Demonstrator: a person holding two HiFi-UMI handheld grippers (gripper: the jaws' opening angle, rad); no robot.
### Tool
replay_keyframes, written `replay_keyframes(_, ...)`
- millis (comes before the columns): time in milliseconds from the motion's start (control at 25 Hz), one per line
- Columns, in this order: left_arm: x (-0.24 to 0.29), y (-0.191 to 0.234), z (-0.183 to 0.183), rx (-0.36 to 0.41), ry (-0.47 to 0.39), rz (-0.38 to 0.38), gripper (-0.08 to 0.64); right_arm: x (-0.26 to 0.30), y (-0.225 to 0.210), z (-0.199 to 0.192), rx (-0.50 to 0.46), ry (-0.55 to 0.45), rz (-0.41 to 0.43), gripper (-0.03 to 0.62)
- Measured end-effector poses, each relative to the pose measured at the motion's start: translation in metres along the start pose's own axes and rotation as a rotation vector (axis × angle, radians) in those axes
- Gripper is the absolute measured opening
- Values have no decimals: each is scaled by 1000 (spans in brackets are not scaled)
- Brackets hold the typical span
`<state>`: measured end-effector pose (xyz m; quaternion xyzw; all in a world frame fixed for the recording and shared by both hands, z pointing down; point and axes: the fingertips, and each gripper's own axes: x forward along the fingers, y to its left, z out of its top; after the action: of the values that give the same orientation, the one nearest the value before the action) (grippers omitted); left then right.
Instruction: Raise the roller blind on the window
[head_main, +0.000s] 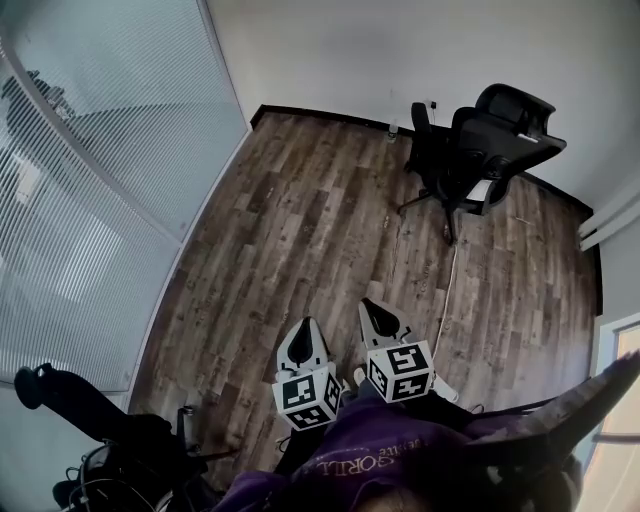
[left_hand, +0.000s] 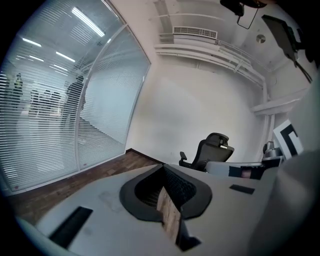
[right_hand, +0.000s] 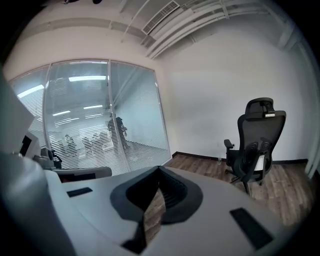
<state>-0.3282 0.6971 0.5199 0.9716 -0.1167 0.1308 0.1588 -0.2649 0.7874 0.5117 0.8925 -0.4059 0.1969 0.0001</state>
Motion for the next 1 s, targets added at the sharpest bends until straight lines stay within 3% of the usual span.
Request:
replay_keyframes(200,-1,17,-14,-26,29,22,0,10,12,-18,7,41,7,-5)
replay_keyframes(520,39,45,-5,-24,45,73,0,66,7,-9,16,61,46,-5)
replay_keyframes(800,131,61,49,17,24,47,0,155,-14,45,-11,40,63,-3)
replay_keyframes(1000,195,56,87,51,18,11,0,203,-51,83,3,20,29,-3)
